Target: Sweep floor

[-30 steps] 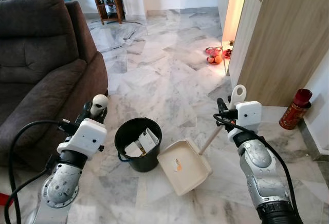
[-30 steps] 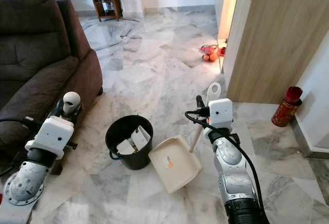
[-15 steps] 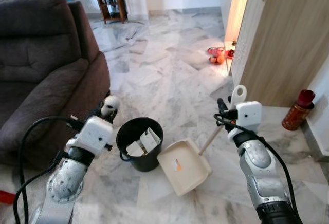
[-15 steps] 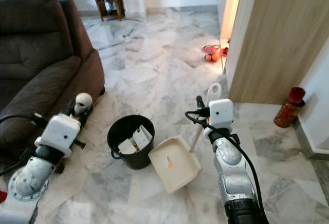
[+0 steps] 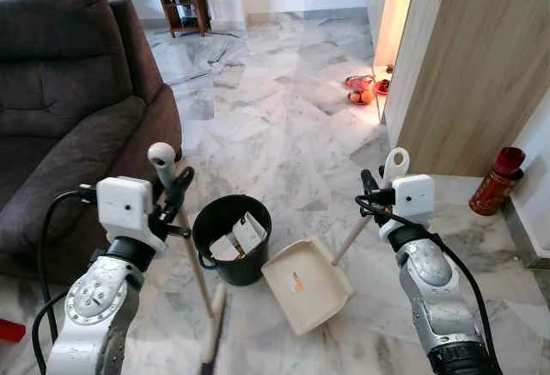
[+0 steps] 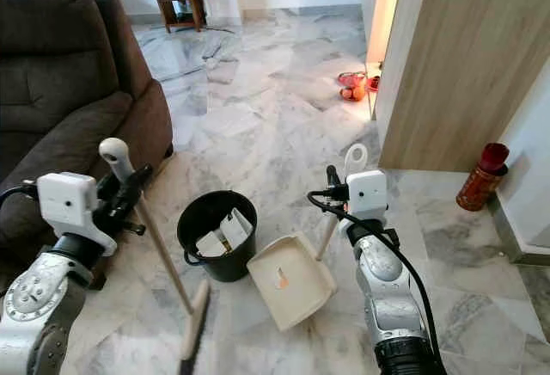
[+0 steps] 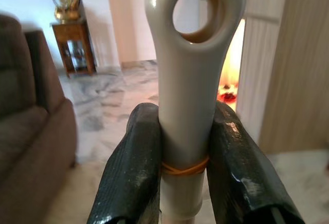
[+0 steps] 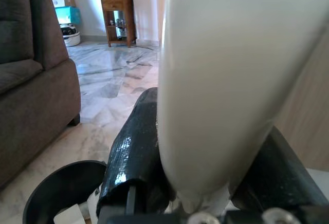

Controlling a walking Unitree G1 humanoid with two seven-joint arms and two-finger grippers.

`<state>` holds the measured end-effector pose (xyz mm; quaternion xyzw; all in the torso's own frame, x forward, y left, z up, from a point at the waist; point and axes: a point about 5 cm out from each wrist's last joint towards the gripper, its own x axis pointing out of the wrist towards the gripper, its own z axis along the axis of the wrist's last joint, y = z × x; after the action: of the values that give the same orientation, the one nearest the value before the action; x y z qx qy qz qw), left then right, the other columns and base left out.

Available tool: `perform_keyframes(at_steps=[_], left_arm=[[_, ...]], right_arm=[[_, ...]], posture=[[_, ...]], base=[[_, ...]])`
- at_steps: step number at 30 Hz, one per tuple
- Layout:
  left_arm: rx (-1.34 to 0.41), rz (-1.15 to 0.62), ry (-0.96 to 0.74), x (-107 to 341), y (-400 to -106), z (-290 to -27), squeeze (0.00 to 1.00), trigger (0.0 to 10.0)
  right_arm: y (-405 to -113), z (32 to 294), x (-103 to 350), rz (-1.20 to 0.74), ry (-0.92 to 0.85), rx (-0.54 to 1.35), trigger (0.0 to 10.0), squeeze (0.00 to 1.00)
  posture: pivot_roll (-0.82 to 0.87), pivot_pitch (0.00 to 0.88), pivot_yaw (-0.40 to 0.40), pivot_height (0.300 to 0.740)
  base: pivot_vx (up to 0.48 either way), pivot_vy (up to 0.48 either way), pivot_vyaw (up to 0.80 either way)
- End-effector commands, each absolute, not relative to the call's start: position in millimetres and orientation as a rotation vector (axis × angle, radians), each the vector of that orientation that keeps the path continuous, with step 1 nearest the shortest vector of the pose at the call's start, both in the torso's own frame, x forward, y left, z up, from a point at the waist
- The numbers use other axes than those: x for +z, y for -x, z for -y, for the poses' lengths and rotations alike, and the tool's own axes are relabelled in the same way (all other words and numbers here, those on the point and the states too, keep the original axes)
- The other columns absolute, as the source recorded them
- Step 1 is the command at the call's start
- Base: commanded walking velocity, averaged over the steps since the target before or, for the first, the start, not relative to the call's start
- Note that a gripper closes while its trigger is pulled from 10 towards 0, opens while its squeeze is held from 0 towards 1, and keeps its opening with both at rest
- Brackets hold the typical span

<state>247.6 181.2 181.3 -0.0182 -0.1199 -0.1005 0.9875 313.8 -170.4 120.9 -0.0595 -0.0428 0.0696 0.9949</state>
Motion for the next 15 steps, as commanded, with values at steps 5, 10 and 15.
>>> perform_keyframes(at_steps=[5,10,15], left_arm=[[-0.182,0.316,0.143,195.9,-245.2,-179.2,0.0,10.0],[-0.038,0.247,-0.051,176.7,-243.0,-182.3,0.0,10.0],[0.01,0.239,-0.113,168.6,-235.2,-182.8,0.0,10.0]], right_arm=[[-315.6,162.8,136.5,0.165,0.113,0.164,10.0,0.0],[-315.7,159.7,135.2,0.164,0.114,0.166,10.0,0.0],[-314.9,159.7,134.6,0.164,0.11,0.162,10.0,0.0]], posture=[[-0.19,0.065,0.086,0.74],[-0.19,0.066,0.091,0.74],[-0.19,0.067,0.095,0.74]], base=[[0.0,0.0,0.0],[0.0,0.0,0.0],[0.0,0.0,0.0]])
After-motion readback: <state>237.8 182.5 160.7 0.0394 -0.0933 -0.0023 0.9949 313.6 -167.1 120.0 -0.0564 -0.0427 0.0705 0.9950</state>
